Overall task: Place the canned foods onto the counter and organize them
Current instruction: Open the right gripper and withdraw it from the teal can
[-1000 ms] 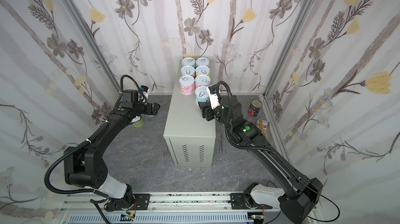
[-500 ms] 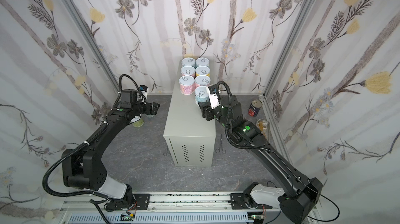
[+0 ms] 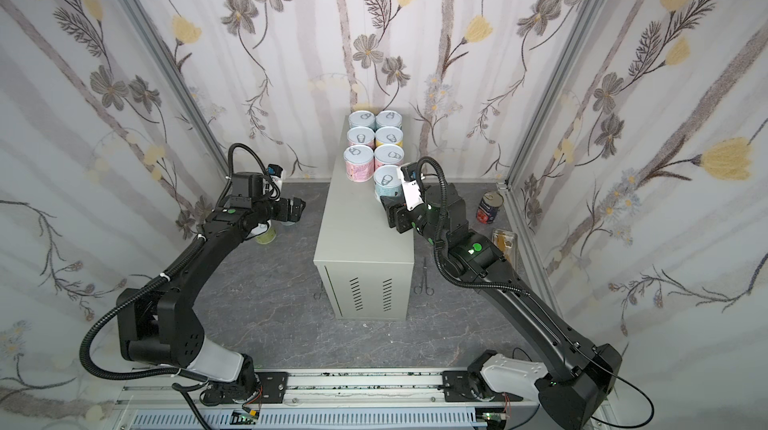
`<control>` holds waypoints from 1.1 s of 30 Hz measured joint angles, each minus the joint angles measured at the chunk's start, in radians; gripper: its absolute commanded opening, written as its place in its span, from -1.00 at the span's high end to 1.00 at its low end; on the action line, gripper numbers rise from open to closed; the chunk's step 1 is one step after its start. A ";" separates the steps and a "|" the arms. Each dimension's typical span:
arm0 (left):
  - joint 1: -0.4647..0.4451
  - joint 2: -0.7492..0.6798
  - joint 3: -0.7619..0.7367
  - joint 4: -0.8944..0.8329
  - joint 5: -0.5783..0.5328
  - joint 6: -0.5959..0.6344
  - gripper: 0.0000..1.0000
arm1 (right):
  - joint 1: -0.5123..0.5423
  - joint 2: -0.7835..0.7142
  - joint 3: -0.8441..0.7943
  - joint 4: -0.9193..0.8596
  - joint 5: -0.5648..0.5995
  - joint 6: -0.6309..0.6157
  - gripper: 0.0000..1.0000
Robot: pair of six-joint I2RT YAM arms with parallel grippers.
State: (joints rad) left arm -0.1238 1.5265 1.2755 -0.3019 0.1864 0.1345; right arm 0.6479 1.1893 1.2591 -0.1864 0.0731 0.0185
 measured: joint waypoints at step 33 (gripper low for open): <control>-0.001 -0.010 0.015 -0.080 -0.117 -0.067 -1.00 | -0.034 -0.170 -0.113 0.079 -0.060 -0.049 -0.92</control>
State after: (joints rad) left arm -0.1249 1.5166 1.2903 -0.3820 0.0696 0.0677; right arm 0.6140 1.0191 1.1458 -0.1078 0.0132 -0.0303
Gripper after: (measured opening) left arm 0.998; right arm 0.939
